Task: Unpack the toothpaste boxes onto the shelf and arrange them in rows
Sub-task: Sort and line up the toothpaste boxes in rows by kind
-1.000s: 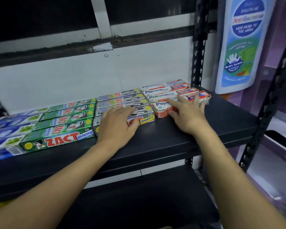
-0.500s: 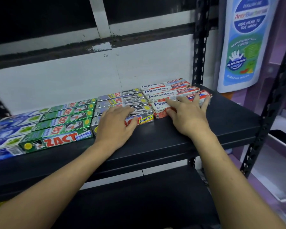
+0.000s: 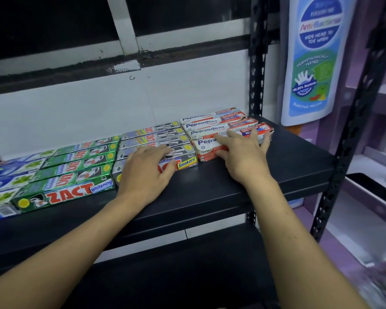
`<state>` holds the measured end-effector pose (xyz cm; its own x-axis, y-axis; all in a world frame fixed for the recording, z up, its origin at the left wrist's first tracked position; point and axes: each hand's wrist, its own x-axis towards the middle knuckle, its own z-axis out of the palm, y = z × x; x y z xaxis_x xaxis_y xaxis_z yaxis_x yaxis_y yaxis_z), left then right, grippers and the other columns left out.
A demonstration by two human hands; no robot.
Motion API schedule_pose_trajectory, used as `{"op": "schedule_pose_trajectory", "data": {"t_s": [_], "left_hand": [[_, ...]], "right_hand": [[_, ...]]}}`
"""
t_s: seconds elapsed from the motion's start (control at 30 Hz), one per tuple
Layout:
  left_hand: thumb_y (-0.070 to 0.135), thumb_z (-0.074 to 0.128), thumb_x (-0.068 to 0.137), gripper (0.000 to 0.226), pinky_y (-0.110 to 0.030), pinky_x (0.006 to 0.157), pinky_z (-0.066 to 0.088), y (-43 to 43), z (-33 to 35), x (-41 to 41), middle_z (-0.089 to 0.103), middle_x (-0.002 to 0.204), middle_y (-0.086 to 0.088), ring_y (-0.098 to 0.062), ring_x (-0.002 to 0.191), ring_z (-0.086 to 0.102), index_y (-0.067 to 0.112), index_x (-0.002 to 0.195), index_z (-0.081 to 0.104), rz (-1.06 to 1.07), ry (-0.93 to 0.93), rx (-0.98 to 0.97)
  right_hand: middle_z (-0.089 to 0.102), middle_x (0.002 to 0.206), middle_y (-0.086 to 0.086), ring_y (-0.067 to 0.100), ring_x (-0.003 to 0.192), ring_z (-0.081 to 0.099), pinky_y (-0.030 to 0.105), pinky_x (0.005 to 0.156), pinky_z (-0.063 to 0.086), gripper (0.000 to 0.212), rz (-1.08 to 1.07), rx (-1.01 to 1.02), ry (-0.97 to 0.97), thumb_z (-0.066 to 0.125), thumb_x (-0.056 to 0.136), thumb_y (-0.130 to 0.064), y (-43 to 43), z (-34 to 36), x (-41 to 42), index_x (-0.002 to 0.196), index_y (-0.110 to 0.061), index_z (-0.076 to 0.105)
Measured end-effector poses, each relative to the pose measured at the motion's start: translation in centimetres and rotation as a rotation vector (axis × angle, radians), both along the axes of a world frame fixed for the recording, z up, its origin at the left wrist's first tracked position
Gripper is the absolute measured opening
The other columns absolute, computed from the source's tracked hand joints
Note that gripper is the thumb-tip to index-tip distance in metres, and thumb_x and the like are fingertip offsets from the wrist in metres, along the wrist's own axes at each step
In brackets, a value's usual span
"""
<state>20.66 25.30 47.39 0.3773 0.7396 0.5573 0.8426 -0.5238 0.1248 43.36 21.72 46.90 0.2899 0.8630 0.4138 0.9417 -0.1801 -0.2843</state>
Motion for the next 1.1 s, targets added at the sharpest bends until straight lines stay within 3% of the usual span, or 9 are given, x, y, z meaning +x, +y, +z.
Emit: {"op": "schedule_pose_trajectory", "data": {"t_s": [0.4,0.5,0.97,1.1], "left_hand": [[0.047,0.051,0.093,0.041,-0.041,0.102,0.039,-0.05,-0.1,-0.05,0.067,0.125,0.002,-0.022,0.118,0.055,0.025,0.124,0.066,0.006,-0.005,-0.005],[0.044,0.055,0.095,0.037,-0.041,0.103,0.037,0.0,-0.14,-0.08,0.065,0.127,0.004,-0.021,0.121,0.053,0.024,0.126,0.065,0.008,-0.011,-0.008],[0.051,0.042,0.089,0.049,-0.04,0.102,0.037,-0.16,-0.02,0.0,0.067,0.124,0.005,-0.02,0.119,0.053,0.025,0.124,0.065,-0.005,-0.011,-0.01],[0.049,0.047,0.093,0.043,-0.041,0.103,0.037,-0.21,-0.02,-0.02,0.066,0.126,0.004,-0.021,0.12,0.053,0.024,0.125,0.065,-0.009,-0.009,-0.014]], "right_hand": [[0.046,0.148,-0.012,0.029,0.139,0.026,0.061,0.111,0.007,0.035,-0.049,0.036,-0.06,0.037,0.101,-0.05,-0.82,0.3,-0.57,0.135,-0.051,0.047],[0.047,0.147,-0.012,0.028,0.137,0.027,0.06,0.109,0.01,0.035,-0.064,0.036,-0.07,0.037,0.101,-0.051,-0.86,0.32,-0.61,0.135,-0.051,0.046],[0.044,0.15,-0.01,0.029,0.14,0.023,0.062,0.108,0.016,0.036,-0.128,0.001,-0.03,0.042,0.101,-0.047,-0.69,0.47,-0.61,0.137,-0.05,0.045],[0.045,0.149,-0.009,0.03,0.138,0.024,0.06,0.108,0.017,0.036,-0.107,0.0,-0.035,0.041,0.101,-0.047,-0.86,0.6,-0.6,0.138,-0.048,0.045]]}}
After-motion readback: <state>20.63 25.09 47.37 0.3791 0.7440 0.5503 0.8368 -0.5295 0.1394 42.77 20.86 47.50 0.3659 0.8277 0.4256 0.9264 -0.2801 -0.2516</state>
